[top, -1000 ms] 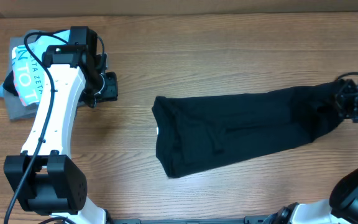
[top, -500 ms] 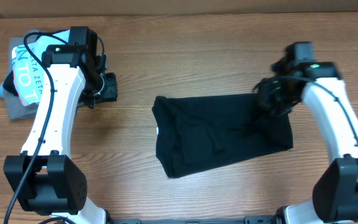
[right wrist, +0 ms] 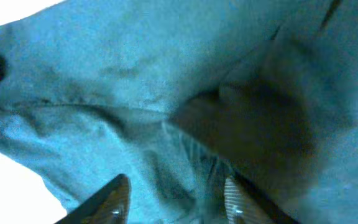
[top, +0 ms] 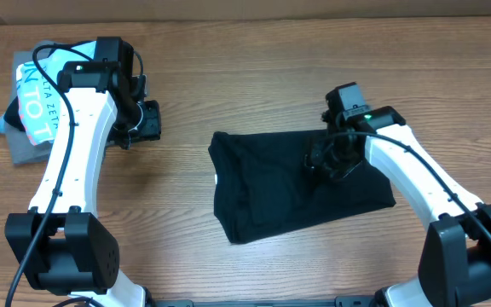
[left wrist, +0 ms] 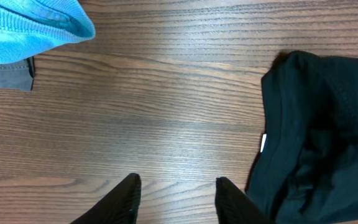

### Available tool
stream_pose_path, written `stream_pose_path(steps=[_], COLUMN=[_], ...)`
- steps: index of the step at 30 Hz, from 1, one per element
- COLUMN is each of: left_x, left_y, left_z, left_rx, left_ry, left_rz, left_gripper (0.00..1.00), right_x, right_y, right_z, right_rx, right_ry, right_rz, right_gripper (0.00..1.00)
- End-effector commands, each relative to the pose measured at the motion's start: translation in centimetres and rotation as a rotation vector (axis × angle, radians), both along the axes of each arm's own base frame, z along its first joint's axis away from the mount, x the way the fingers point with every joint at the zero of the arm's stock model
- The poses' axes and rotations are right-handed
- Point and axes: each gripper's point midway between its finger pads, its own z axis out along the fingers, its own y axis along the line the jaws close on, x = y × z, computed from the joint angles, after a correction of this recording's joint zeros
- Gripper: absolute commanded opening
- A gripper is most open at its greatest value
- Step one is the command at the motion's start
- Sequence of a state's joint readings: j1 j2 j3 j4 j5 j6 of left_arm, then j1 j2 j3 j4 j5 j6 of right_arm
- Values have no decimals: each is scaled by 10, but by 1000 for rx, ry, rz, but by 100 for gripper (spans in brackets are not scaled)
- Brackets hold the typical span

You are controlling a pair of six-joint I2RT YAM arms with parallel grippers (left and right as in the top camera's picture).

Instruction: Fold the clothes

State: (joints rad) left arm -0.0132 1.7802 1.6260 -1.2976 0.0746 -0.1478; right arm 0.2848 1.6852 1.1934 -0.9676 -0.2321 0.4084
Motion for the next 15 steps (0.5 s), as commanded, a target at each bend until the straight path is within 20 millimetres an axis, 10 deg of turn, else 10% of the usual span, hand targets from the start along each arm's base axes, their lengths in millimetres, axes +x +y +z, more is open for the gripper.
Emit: stream_pose_path(steps=[1, 7, 15], left_x=[4, 4, -4], left_y=[-1, -21, -46], left_z=[18, 19, 3], left_rx=[-5, -106, -109], left_ry=[-58, -60, -25], left_rz=[-11, -36, -104], left_gripper=[49, 50, 51], right_x=[0, 9, 23], right_y=[-5, -24, -73], right_z=[2, 11, 12], right_rx=[4, 9, -4], right_ry=[5, -32, -43], right_rz=[-17, -57, -201], right_gripper=[47, 47, 11])
